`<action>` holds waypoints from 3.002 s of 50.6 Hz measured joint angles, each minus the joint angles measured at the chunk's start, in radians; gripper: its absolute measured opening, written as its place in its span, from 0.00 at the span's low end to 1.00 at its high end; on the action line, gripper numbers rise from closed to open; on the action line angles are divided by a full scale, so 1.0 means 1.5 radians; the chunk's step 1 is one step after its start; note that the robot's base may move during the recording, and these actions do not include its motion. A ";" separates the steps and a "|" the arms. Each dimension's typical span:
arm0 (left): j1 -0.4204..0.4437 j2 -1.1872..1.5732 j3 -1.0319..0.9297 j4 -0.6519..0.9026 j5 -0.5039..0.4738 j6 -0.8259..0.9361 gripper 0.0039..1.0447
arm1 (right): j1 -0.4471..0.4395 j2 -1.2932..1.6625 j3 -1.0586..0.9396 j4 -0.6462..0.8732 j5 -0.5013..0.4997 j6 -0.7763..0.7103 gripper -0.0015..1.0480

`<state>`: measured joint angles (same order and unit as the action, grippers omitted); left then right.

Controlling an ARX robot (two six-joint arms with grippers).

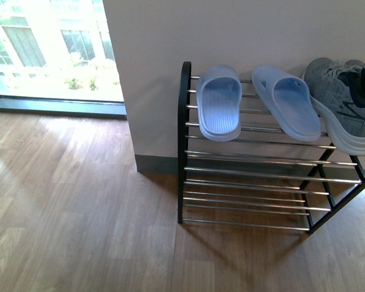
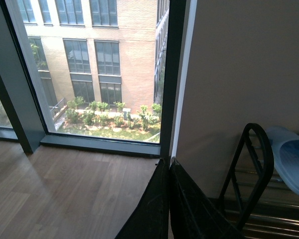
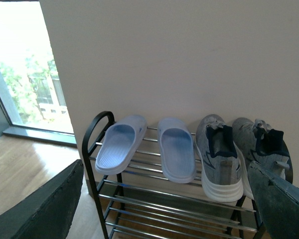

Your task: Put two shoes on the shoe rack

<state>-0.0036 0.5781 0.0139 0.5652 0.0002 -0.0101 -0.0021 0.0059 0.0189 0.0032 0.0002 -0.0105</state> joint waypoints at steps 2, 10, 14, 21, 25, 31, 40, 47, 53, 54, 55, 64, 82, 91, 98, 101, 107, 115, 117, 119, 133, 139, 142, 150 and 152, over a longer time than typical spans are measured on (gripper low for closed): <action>0.000 -0.017 0.000 -0.016 0.000 0.000 0.01 | 0.000 0.000 0.000 0.000 0.000 0.000 0.91; 0.000 -0.086 0.000 -0.081 0.000 0.000 0.01 | 0.000 0.000 0.000 0.000 0.000 0.000 0.91; 0.000 -0.121 0.000 -0.113 0.000 0.000 0.01 | 0.000 0.000 0.000 0.000 0.000 0.000 0.91; 0.000 -0.169 0.000 -0.160 0.000 0.000 0.01 | 0.000 0.000 0.000 0.000 0.000 0.000 0.91; 0.000 -0.195 0.000 -0.186 0.000 0.000 0.01 | 0.000 0.000 0.000 0.000 0.000 0.000 0.91; 0.000 -0.217 0.000 -0.209 0.000 0.000 0.01 | 0.000 0.000 0.000 0.000 0.000 0.000 0.91; 0.000 -0.248 0.000 -0.239 0.000 0.000 0.01 | 0.000 0.000 0.000 0.000 0.000 0.000 0.91; 0.000 -0.300 0.000 -0.301 0.000 0.000 0.01 | 0.000 0.000 0.000 0.000 0.000 0.000 0.91; 0.000 -0.373 0.000 -0.373 -0.001 0.000 0.01 | 0.000 0.000 0.000 0.000 0.000 0.000 0.91; 0.000 -0.373 0.000 -0.377 0.000 0.000 0.01 | 0.000 0.000 0.000 0.000 0.000 0.000 0.91; 0.001 -0.374 0.000 -0.377 0.000 0.001 0.01 | 0.000 0.000 0.000 0.000 0.000 0.000 0.91; 0.001 -0.374 0.000 -0.377 0.000 0.000 0.04 | 0.000 -0.001 0.000 0.000 0.000 0.000 0.91; 0.001 -0.374 0.000 -0.377 0.000 0.000 0.60 | 0.000 -0.001 0.000 0.000 0.000 0.000 0.91; 0.001 -0.374 0.000 -0.377 0.000 0.001 0.86 | 0.000 0.000 0.000 0.000 0.000 0.000 0.91; 0.001 -0.375 0.000 -0.377 0.000 0.002 0.91 | 0.000 -0.001 0.000 0.000 0.000 0.000 0.91; 0.001 -0.374 0.000 -0.377 0.000 0.002 0.91 | 0.000 0.000 0.000 0.000 0.000 0.000 0.91; 0.001 -0.375 0.000 -0.377 0.000 0.002 0.91 | 0.000 -0.001 0.000 0.000 0.000 0.000 0.91; 0.001 -0.375 0.000 -0.377 0.000 0.002 0.91 | 0.000 -0.001 0.000 -0.001 -0.001 0.000 0.91; 0.001 -0.375 0.000 -0.377 0.000 0.002 0.91 | 0.000 -0.001 0.000 -0.001 0.000 0.000 0.91; 0.001 -0.375 0.000 -0.377 0.000 0.002 0.91 | 0.000 -0.001 0.000 -0.001 0.000 0.000 0.91; 0.001 -0.375 0.000 -0.377 0.000 0.002 0.91 | 0.000 -0.001 0.000 -0.001 0.000 0.001 0.91; 0.001 -0.375 0.000 -0.377 0.000 0.002 0.91 | 0.000 -0.001 0.000 -0.001 0.000 0.001 0.91; 0.001 -0.375 0.000 -0.377 0.000 0.002 0.91 | 0.000 -0.001 0.000 -0.001 0.000 0.001 0.91; 0.001 -0.375 0.000 -0.377 0.000 0.002 0.91 | 0.000 -0.001 0.000 -0.001 0.000 0.001 0.91; 0.001 -0.375 0.000 -0.377 0.000 0.002 0.91 | 0.000 -0.001 0.000 -0.001 0.000 0.001 0.91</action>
<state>-0.0029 0.0162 0.0135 -0.0002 -0.0002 -0.0071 -0.0021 0.0048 0.0189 0.0013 -0.0002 -0.0097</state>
